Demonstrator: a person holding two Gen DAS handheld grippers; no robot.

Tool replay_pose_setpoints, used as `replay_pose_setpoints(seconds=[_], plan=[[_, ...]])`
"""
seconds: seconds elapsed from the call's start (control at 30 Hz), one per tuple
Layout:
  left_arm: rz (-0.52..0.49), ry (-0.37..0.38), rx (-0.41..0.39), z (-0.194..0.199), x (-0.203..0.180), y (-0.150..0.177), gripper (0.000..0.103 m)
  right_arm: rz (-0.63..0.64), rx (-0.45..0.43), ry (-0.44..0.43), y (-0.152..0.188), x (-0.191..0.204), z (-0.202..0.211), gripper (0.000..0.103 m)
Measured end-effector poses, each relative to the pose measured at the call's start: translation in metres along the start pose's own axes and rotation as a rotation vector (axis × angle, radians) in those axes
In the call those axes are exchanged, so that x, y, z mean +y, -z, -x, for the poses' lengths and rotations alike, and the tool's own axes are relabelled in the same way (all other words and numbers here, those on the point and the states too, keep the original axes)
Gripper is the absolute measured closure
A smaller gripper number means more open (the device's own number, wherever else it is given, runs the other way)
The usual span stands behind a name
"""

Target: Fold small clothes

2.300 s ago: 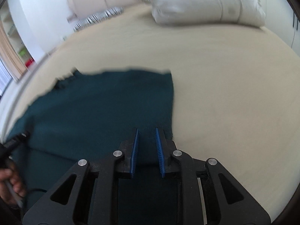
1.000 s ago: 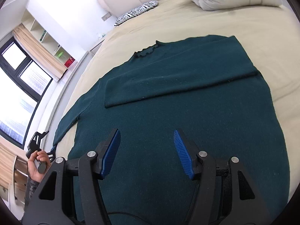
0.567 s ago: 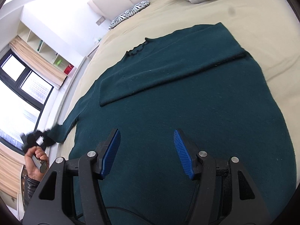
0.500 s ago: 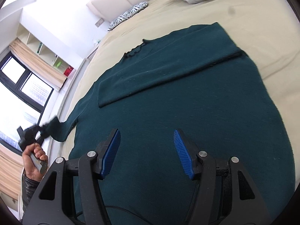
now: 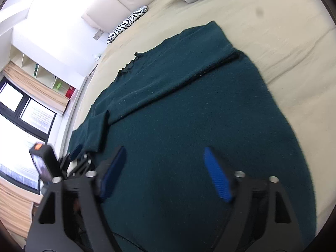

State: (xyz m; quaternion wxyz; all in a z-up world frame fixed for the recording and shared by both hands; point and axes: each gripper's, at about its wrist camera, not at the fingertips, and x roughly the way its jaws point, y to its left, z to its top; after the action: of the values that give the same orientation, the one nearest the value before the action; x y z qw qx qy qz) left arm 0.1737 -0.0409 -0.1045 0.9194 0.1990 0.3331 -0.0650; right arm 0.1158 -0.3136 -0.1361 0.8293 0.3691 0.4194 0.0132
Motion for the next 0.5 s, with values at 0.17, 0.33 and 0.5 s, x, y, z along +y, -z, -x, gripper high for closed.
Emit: replay_pose_setpoints(seconds=[0.17,0.33,0.5], plan=[[0.152,0.105,0.005,0.012,0.035,0.020,0.026,0.050,0.100,-0.134,-0.022,0.048,-0.048,0.025],[0.391,0.207,-0.012,0.014,0.082,0.043,0.026,0.081,0.195,-0.140,-0.037,0.095,-0.112,0.025],[0.573,0.282,0.020,0.000,0.115,0.061,0.026,0.182,0.192,-0.020,-0.031,0.131,-0.155,0.042]])
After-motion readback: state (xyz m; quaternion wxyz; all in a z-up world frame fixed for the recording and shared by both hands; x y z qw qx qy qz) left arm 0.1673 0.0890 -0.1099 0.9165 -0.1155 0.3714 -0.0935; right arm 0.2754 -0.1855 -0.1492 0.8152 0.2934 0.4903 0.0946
